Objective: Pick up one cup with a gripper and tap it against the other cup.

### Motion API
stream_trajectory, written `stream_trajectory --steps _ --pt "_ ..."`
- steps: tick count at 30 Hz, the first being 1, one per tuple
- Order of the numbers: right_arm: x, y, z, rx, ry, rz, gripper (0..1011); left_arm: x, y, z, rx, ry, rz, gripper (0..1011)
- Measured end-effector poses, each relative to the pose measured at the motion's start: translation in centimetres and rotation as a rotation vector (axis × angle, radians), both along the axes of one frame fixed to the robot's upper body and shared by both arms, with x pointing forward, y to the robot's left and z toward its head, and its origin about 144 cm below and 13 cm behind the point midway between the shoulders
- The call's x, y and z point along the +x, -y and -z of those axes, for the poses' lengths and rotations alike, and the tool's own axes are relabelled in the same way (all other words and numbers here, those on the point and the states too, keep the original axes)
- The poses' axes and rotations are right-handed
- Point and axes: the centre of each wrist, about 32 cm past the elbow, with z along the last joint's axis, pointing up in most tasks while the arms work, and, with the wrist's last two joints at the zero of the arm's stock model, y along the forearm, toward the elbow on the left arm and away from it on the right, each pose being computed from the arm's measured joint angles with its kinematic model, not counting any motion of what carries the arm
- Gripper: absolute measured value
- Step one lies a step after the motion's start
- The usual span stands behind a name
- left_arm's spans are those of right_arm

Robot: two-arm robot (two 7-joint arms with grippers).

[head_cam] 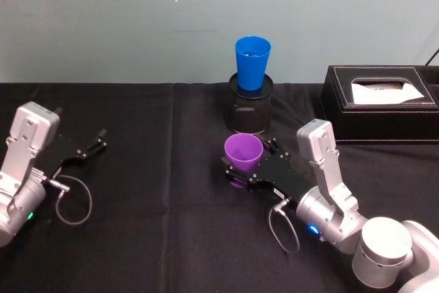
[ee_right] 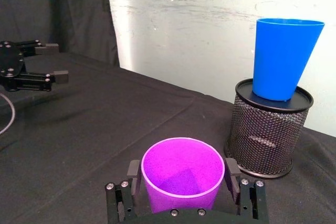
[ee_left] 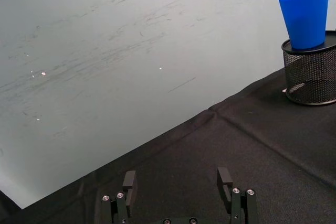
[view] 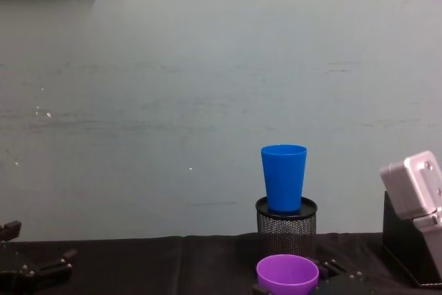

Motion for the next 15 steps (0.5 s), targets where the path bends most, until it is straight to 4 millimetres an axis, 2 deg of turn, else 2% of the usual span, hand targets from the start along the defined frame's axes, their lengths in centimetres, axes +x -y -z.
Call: stream_trajectory --steps 15 --pt "0.62 -0.49 0.49 0.019 0.000 -0.006 1003 0.00 0.00 0.00 0.000 0.000 0.000 1000"
